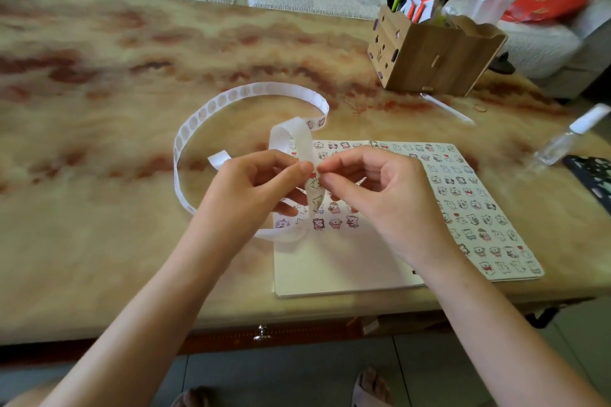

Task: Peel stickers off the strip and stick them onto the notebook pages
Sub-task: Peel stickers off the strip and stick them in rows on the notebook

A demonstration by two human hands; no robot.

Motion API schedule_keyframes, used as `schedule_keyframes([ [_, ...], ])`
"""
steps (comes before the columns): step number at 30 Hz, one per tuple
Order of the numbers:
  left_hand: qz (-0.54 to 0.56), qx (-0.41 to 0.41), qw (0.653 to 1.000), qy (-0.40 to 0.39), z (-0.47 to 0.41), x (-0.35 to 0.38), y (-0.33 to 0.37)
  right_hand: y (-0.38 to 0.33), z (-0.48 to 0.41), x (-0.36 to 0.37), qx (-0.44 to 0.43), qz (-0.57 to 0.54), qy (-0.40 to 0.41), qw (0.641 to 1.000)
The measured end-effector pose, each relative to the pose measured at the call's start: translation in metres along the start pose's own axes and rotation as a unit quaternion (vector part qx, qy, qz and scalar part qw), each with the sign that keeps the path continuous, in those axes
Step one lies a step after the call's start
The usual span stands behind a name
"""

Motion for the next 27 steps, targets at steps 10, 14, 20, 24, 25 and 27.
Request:
schedule_keyframes([
  [10,0.001,-0.005,1.0,0.006,0.001,0.003,0.002,0.0,-0.001,-0.003,0.007,0.024,0.003,1.0],
  [14,-0.016,-0.005,1.0,0.012,0.001,0.001,0.0,0.002,-0.001,0.001,0.017,0.041,-0.025,0.999],
  [20,-0.029,-0.013,0.999,0.015,0.001,0.0,-0.004,0.007,0.0,0.001,0.046,0.053,-0.043,0.997],
  [24,-0.042,-0.02,0.999,0.022,0.001,-0.002,-0.007,0.003,0.0,-0.001,0.037,0.087,-0.048,0.994],
  [25,-0.044,-0.023,0.998,0.024,0.0,-0.002,-0.007,0.002,0.0,-0.002,0.035,0.092,-0.05,0.994],
  [27,-0.052,-0.029,0.998,0.029,-0.001,-0.004,-0.01,0.002,0.001,-0.003,0.041,0.085,-0.059,0.994],
])
Point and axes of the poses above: each hand's wrist, its own z-axis away from the middle knuckle, its own x-axis out of the palm, y = z × x, the point moved 9 cm from there along -z, towards the middle knuckle, and after that the axes turned 5 degrees about -z, right-handed, at the moved point
